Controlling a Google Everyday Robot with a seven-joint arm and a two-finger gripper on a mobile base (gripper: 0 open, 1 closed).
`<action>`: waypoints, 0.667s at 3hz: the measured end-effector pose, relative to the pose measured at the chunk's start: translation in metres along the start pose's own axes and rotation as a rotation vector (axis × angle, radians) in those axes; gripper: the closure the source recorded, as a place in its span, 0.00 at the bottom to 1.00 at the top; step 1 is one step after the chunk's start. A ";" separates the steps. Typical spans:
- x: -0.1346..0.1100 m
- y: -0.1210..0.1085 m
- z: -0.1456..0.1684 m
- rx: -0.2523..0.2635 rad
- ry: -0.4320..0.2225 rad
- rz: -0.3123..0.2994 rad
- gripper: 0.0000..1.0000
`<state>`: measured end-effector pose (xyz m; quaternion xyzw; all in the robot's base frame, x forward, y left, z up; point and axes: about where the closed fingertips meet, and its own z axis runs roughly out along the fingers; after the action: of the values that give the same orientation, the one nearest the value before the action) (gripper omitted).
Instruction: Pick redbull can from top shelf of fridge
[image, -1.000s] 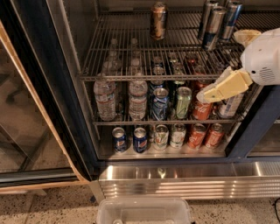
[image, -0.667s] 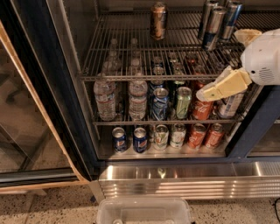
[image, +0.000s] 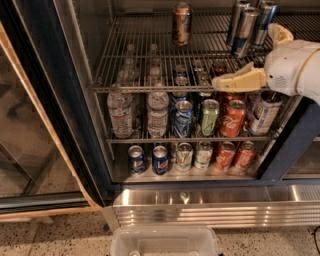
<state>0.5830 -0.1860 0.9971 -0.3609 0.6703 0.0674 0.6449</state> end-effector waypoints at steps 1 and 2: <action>-0.032 -0.003 0.022 0.004 -0.093 -0.048 0.00; -0.039 0.001 0.030 -0.009 -0.102 -0.052 0.00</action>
Offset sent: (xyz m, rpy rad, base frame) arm 0.0148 0.0176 0.0253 0.0158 -0.0905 0.0278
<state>0.6031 -0.1534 1.0272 -0.3771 0.6265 0.0718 0.6783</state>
